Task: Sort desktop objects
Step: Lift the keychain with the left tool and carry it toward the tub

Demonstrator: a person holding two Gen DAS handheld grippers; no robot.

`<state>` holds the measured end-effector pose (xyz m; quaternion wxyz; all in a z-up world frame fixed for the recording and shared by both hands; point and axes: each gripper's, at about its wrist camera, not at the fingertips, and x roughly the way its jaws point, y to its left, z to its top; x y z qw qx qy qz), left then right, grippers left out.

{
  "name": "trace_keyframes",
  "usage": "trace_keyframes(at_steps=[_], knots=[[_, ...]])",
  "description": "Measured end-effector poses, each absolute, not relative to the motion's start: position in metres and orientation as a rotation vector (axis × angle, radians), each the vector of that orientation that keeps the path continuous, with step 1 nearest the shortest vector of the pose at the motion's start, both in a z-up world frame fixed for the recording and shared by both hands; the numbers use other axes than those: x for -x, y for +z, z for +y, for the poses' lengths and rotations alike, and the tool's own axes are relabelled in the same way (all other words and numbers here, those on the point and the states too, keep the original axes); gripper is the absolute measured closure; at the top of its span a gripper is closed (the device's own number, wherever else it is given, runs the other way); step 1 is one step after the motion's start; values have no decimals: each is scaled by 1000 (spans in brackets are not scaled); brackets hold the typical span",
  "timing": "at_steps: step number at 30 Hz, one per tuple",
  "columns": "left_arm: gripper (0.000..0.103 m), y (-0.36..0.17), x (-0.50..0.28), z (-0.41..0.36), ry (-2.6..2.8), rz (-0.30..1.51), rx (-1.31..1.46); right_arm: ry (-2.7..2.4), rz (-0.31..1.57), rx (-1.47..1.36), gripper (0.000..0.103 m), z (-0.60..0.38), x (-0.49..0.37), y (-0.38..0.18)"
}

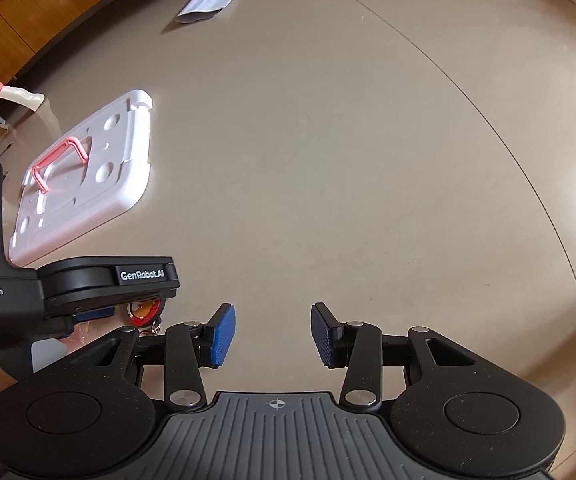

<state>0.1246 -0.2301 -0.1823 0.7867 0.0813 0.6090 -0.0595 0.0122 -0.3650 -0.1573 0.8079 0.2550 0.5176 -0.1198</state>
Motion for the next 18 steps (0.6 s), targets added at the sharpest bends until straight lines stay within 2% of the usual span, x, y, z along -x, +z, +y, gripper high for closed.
trace_keyframes(at_steps=[5,12,17,18], knots=[[35,-184,-127,-227,-121,1321,-128,-261,1110,-556,64,-366,-13,-161],[57,-181,-122,-231,-135,1320,-122,-266,1106,-567,64,-368,-14,-163],[58,-180,-119,-229,-141,1315,-115,-268,1103,-565,64,-368,-13,-163],[62,-180,-119,-229,-137,1315,-114,-271,1103,-568,64,-368,-13,-163]])
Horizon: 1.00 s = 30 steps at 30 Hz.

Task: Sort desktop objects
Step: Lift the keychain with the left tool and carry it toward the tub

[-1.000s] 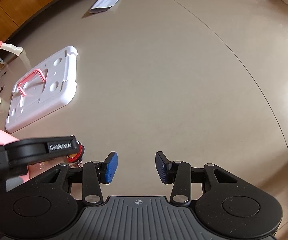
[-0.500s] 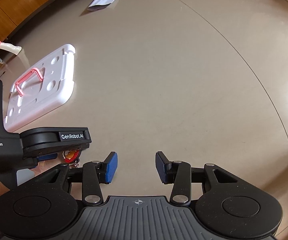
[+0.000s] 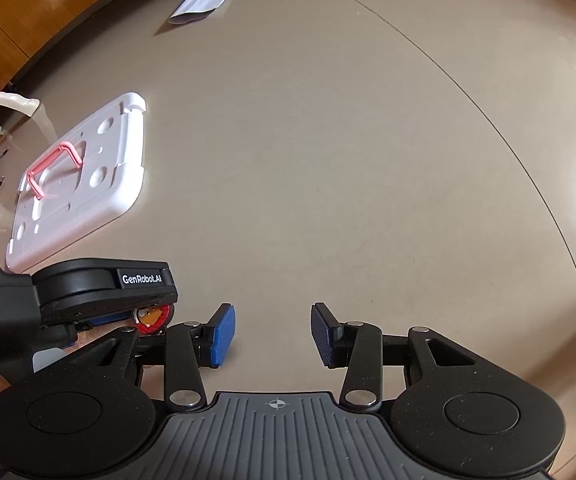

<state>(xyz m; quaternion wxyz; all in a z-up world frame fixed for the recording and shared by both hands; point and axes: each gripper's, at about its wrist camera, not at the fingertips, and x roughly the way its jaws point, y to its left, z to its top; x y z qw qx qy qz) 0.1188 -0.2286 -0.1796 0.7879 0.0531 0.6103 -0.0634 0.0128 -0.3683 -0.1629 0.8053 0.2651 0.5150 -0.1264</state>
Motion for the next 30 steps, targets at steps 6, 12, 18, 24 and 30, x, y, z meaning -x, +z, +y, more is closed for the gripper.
trace_keyframes(at_steps=[6,12,18,24,30], knots=[[62,-178,-118,-222,-134,1337,-84,-269,1096,-565,64,-368,-13,-161],[62,-168,-116,-218,-132,1315,-88,-265,1094,-555,64,-365,-13,-157],[62,-144,-111,-218,-136,1264,-126,-268,1083,-546,64,-364,-14,-148],[62,-111,-104,-217,-150,1235,-129,-252,1068,-518,64,-356,-17,-128],[61,-65,-93,-196,-147,1190,-112,-250,1045,-481,64,-347,-20,-97]])
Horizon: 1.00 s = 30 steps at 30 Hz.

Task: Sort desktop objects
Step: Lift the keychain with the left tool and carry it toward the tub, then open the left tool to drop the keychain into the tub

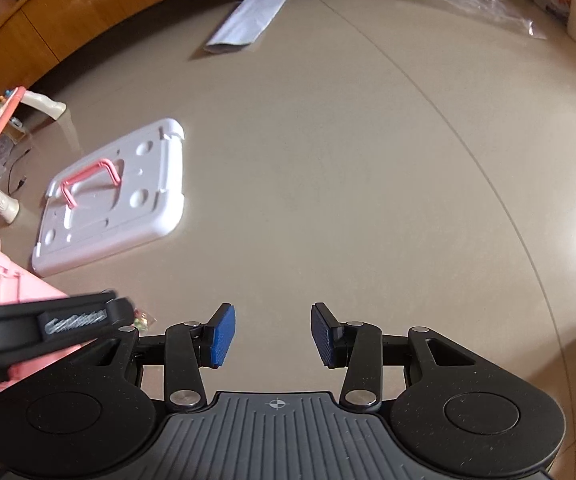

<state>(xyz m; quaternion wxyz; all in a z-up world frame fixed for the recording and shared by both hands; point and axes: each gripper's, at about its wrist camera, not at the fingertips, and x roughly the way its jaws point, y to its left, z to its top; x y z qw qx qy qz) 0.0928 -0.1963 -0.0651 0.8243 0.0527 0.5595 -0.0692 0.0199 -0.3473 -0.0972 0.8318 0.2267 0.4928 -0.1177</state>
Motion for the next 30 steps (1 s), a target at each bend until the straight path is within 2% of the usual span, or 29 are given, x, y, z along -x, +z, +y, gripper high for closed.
trace_keyframes(at_steps=[8,13,19,30], knots=[[61,9,-73,-156,-112,1099,-65,-180,979,-431,64,-313,-29,-40],[61,34,-71,-105,-38,1074,-21,-81,944,-364,64,-267,-44,2],[61,43,-72,-40,61,1066,31,14,938,-286,64,-211,-57,29],[61,26,-83,44,188,1093,80,114,971,-209,64,-134,-69,31]])
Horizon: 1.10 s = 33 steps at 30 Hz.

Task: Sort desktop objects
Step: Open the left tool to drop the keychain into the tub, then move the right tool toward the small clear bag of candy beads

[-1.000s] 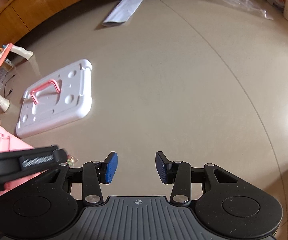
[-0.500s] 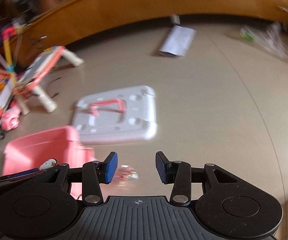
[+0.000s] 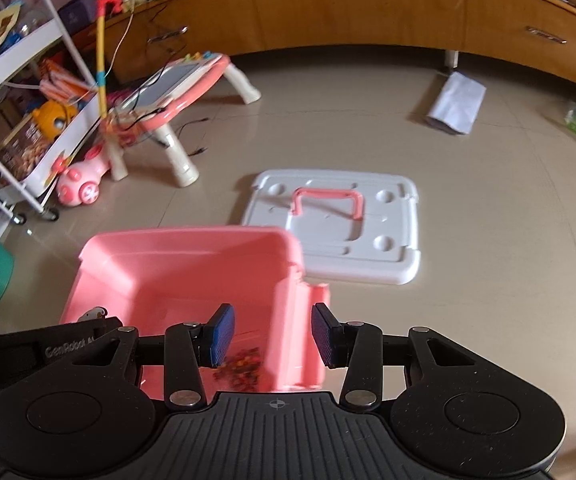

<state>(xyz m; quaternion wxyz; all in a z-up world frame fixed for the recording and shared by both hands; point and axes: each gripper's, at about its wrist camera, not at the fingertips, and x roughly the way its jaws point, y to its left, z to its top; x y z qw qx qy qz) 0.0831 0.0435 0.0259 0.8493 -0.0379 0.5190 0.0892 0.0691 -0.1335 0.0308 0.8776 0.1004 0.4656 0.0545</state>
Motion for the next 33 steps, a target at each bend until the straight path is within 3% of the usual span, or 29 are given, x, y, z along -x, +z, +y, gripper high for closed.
trace_keyframes(at_steps=[18,33], knots=[[59,10,-86,55,206,1106,46,110,998,-177,64,-128,-71,18],[56,10,-64,-48,55,1102,-85,-13,986,-287,63,-228,-47,-1]])
